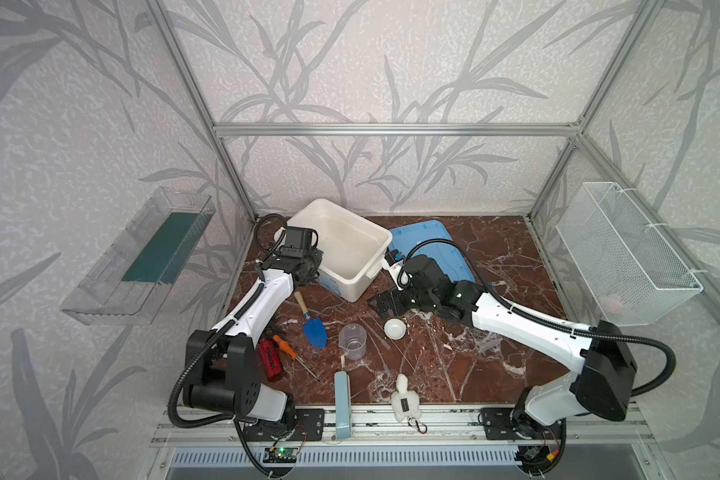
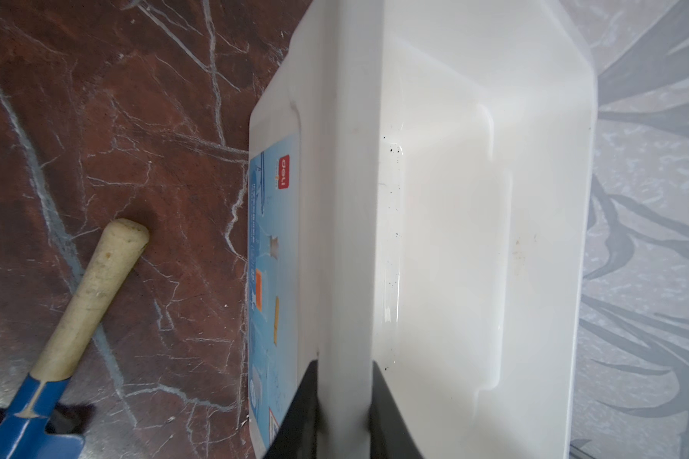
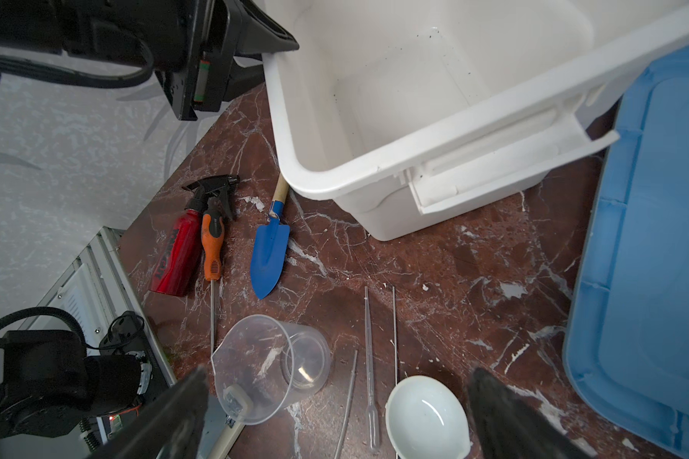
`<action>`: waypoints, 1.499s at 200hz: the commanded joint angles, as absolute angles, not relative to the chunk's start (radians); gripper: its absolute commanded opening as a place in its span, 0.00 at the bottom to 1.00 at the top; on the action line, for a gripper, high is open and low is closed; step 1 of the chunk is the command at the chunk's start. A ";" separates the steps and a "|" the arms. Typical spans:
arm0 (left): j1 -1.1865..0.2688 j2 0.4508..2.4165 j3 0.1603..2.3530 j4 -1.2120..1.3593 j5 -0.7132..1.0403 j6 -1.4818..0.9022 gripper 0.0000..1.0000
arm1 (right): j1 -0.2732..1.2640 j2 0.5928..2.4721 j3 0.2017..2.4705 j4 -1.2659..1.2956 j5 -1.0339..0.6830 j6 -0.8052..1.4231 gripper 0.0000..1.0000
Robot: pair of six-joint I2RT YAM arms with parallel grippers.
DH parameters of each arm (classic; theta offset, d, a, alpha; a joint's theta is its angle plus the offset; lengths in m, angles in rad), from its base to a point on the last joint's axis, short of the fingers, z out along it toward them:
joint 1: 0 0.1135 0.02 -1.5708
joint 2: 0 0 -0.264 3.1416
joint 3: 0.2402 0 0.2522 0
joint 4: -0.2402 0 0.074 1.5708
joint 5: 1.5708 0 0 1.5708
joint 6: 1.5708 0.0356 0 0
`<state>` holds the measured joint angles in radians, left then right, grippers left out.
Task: Organize the chemistry lab equipment
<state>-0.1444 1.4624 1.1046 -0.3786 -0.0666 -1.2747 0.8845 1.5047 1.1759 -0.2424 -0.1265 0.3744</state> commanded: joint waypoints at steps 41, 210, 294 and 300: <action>-0.247 1.339 0.986 -0.198 -0.275 -1.474 0.29 | 0.888 1.492 1.182 -0.242 -0.095 0.378 1.00; -0.416 1.298 0.979 -0.237 -0.194 -1.480 0.61 | 0.851 1.217 1.013 -0.205 0.153 0.425 1.00; -0.418 1.398 0.993 -0.119 -0.128 -1.526 0.62 | 0.836 1.212 0.982 -0.192 0.158 0.433 1.00; -0.425 1.417 1.010 -0.114 -0.123 -1.524 0.62 | 0.835 1.210 0.980 -0.193 0.159 0.433 1.00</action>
